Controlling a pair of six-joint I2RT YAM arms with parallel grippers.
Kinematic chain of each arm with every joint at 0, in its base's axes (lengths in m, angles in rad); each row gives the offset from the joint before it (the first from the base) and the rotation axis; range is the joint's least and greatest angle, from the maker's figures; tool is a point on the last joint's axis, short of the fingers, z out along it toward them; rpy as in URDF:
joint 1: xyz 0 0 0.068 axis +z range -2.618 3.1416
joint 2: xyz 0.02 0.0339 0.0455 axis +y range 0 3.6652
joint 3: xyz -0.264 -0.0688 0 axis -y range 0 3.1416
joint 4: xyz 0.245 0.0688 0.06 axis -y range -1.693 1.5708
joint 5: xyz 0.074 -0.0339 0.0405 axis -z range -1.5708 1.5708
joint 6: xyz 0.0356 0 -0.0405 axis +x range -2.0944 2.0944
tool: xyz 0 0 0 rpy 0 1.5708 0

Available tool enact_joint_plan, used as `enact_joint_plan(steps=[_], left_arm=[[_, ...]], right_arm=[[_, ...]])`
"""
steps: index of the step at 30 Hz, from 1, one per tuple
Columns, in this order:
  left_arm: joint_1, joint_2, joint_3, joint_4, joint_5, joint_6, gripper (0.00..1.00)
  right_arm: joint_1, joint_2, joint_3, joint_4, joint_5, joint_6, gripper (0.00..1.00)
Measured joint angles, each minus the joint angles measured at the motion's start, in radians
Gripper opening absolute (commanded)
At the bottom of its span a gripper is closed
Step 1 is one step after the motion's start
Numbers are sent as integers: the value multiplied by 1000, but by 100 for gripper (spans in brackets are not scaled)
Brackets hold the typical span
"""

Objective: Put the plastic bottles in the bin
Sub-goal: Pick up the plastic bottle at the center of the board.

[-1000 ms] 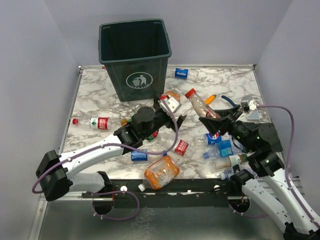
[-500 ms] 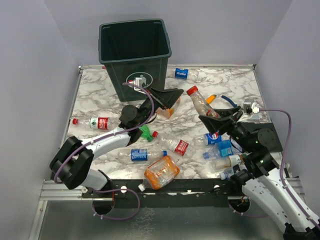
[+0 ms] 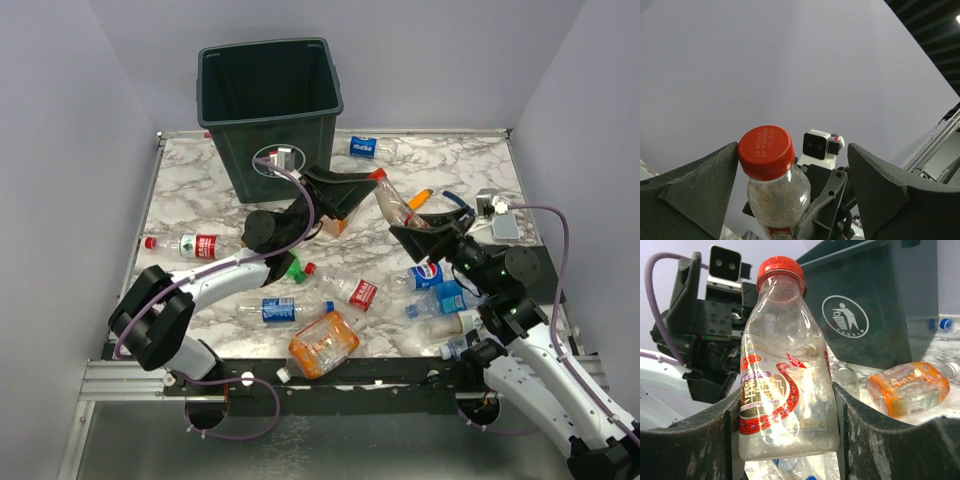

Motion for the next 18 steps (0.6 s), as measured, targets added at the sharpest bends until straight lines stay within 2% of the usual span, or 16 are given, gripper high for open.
enact_joint_plan(steps=[5, 13, 14, 15, 17, 18], left_arm=[[-24, 55, 32, -3, 37, -11, 70], [-35, 87, 68, -41, 62, -2, 31], [-35, 86, 68, -42, 61, -2, 22], [-35, 85, 68, -44, 61, -2, 18], [-37, 82, 67, -46, 60, 2, 1], [-37, 77, 66, -51, 60, 9, 0]], right_arm=[[0, 27, 0, 8, -35, 13, 26], [0, 42, 3, 25, -72, 17, 29], [0, 40, 3, 25, -74, 17, 31], [0, 40, 3, 24, -75, 17, 39], [0, 36, 3, 23, -77, 17, 69], [0, 33, 3, 19, -77, 16, 80]])
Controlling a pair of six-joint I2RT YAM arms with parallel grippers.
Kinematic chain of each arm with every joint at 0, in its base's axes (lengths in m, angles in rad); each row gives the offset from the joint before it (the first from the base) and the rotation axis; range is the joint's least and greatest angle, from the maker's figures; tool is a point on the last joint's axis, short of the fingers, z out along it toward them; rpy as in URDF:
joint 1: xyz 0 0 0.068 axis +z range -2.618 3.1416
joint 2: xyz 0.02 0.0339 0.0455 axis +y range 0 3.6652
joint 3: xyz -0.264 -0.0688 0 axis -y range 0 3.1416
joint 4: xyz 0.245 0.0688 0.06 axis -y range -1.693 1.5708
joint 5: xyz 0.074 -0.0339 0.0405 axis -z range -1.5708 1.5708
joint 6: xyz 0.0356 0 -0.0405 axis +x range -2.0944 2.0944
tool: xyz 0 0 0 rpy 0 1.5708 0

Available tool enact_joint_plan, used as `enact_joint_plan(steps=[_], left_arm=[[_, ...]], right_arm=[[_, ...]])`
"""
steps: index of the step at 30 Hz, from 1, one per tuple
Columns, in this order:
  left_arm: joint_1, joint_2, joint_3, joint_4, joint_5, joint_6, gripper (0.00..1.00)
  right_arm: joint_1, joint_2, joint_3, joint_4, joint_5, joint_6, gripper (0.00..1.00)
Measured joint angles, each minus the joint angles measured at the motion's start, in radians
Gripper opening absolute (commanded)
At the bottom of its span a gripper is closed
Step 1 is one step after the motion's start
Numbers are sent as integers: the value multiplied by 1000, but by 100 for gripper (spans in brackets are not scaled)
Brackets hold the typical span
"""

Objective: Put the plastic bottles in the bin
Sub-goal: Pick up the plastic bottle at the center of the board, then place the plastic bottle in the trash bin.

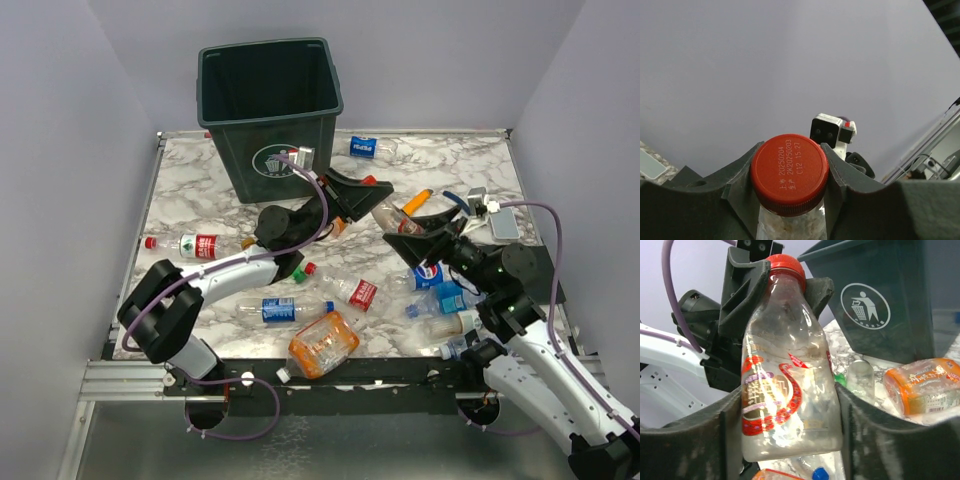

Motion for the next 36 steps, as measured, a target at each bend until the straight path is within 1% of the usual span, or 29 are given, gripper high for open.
enact_joint_plan(steps=[2, 3, 6, 9, 10, 12, 15, 17, 20, 23, 26, 27, 30, 31, 32, 34, 35, 36], left_arm=[[-2, -9, 0, -15, 0, 19, 0], [-2, -20, 0, -34, 0, 37, 0], [7, -61, 9, -121, 0, 117, 0], [37, -116, 90, -330, -40, 262, 0], [47, -134, 141, -406, -77, 320, 0], [77, -152, 276, -558, -195, 455, 0], [154, -144, 446, -685, -338, 582, 0], [230, -111, 558, -742, -423, 647, 0], [354, -21, 718, -810, -532, 700, 0], [435, 47, 771, -836, -600, 722, 0], [472, 141, 849, -863, -652, 753, 0], [475, 178, 884, -871, -668, 766, 4], [474, 258, 965, -877, -687, 795, 23], [474, 273, 977, -877, -689, 801, 35], [474, 287, 982, -877, -689, 804, 49], [473, 299, 982, -878, -687, 807, 71], [473, 303, 982, -879, -685, 809, 80], [468, 304, 982, -881, -683, 818, 95]], right_arm=[[1, -3, 6, -20, -6, 0, 98], [1, -3, 13, -40, -6, 0, 100], [1, 0, 63, -137, -3, 0, 100], [1, 5, 185, -299, 16, -23, 100], [-2, 5, 228, -341, 22, -31, 100], [-2, -5, 294, -401, 32, -55, 100], [-1, -48, 323, -441, 67, -82, 100], [-1, -70, 321, -465, 101, -84, 100], [-1, -70, 313, -522, 156, -82, 100], [-1, -70, 290, -578, 193, -71, 100], [-1, -86, 249, -607, 226, -46, 99], [-1, -92, 237, -618, 238, -33, 99], [-1, -97, 218, -646, 266, -3, 99], [-1, -97, 217, -656, 274, 3, 99], [-1, -97, 217, -666, 283, 8, 100], [-1, -102, 217, -681, 299, 14, 100], [-1, -106, 217, -686, 309, 15, 100], [-1, -111, 217, -688, 317, 15, 100]])
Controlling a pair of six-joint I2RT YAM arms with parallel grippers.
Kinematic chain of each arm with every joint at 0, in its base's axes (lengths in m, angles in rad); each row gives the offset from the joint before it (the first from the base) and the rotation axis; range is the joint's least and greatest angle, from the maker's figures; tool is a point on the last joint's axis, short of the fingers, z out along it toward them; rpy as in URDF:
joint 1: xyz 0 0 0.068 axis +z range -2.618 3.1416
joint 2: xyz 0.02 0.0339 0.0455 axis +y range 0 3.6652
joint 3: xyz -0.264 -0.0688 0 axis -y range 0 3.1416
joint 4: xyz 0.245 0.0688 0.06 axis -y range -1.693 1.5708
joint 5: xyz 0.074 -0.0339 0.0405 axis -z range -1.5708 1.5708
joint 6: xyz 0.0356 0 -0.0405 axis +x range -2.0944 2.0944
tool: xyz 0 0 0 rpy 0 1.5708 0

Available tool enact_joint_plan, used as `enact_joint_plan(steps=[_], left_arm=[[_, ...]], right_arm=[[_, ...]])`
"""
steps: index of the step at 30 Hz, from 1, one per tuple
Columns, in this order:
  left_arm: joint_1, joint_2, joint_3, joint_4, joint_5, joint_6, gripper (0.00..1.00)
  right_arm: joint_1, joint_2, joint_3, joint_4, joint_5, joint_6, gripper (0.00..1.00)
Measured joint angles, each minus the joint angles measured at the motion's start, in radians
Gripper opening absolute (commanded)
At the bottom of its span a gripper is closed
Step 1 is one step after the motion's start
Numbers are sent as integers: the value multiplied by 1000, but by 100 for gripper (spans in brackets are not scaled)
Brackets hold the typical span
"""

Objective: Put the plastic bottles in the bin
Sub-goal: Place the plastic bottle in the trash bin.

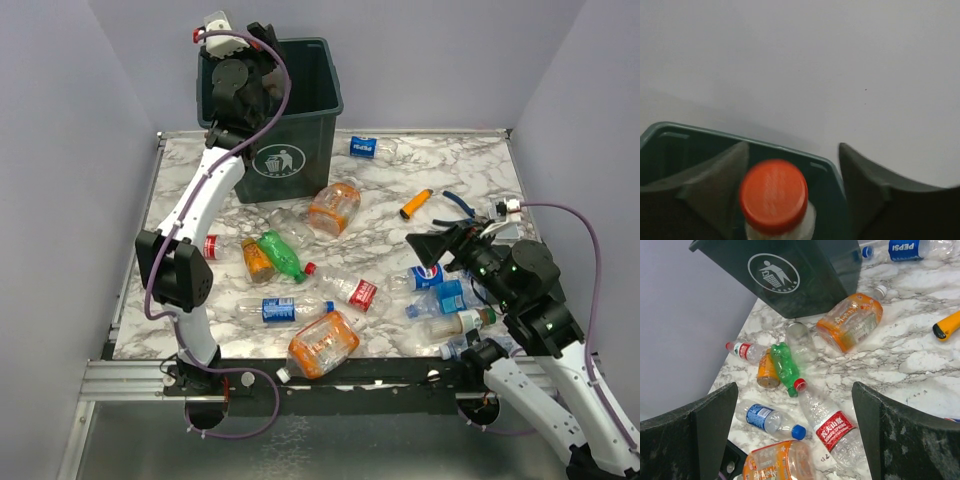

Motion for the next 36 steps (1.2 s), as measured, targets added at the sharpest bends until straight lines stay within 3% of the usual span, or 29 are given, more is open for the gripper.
enact_joint_plan(steps=[1, 6, 14, 21, 25, 31, 36], left_arm=[[-1, 0, 0, -2, 1, 0, 99], [-38, 0, 18, -4, 0, 60, 99], [-262, -115, -33, -12, -38, 237, 99], [-462, -416, -369, -1, -73, 268, 99], [-529, -553, -578, -84, -89, 217, 99], [-545, -751, -922, -265, -89, 74, 99], [-544, -1024, -1180, -312, -90, -13, 99]], right_arm=[[0, -5, 0, 0, 6, -1, 100], [0, -15, 4, -1, 35, -19, 100], [0, 19, 16, -13, 109, -37, 100], [0, 112, 50, -54, 233, -31, 99], [0, 202, 51, -75, 293, -8, 99], [0, 315, 18, -37, 313, 19, 97], [-5, 460, 0, 144, 320, 6, 97]])
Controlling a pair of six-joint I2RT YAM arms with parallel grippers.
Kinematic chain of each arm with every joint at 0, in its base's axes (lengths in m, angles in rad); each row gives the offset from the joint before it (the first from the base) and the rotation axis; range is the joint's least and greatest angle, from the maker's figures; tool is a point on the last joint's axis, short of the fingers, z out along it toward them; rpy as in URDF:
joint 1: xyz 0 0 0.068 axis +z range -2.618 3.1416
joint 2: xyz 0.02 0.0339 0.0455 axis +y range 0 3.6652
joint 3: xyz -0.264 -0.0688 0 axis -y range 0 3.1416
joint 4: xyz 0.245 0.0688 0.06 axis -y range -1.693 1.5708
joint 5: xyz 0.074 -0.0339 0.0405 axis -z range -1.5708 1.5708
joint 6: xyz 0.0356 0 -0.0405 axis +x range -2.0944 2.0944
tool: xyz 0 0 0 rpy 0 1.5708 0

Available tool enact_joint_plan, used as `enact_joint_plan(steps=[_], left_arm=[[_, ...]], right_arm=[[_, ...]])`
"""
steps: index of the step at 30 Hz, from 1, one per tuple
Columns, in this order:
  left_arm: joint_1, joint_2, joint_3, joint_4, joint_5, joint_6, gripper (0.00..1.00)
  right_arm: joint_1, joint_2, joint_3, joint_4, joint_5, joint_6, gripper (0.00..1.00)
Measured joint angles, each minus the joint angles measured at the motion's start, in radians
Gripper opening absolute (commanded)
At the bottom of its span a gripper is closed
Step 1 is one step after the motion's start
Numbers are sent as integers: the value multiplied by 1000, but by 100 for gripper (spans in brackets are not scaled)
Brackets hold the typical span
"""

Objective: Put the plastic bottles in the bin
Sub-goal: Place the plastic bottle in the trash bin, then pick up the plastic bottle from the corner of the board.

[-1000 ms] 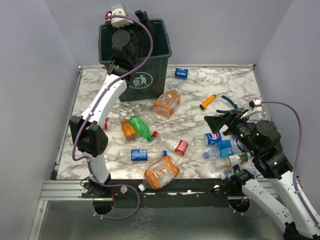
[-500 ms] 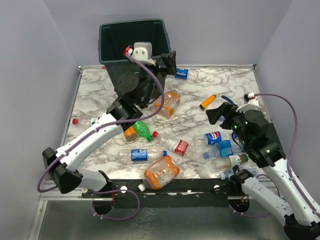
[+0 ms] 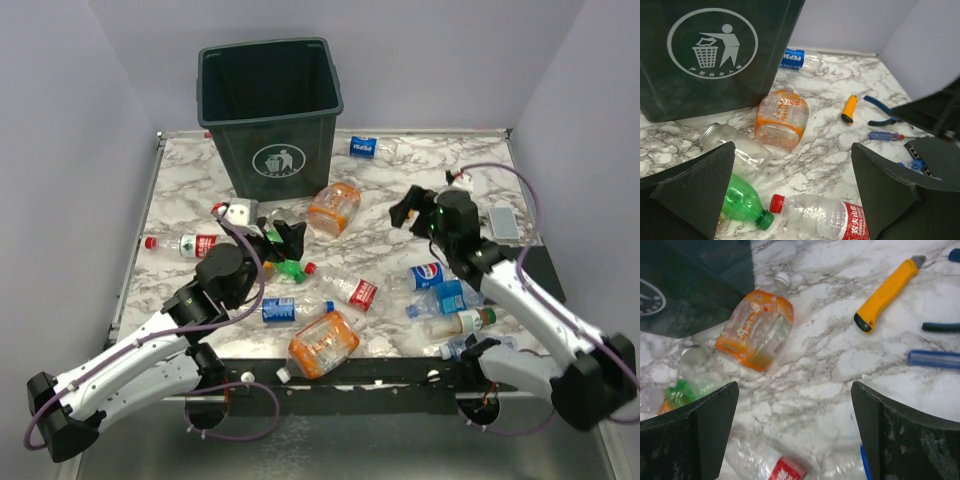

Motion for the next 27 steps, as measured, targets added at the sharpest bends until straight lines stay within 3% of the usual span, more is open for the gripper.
enact_joint_plan(steps=[4, 11, 20, 27], left_arm=[[0, -154, -101, 25, -6, -21, 99], [0, -250, -219, 55, 88, -18, 99], [0, -304, -275, 76, 138, 12, 99], [0, -272, -294, 87, 141, 23, 99]], right_arm=[[-26, 269, 74, 213, -2, -54, 96], [-84, 632, 266, 506, -89, -283, 94], [-270, 1054, 822, 436, -270, -307, 91], [-314, 1312, 1185, 319, -361, -255, 88]])
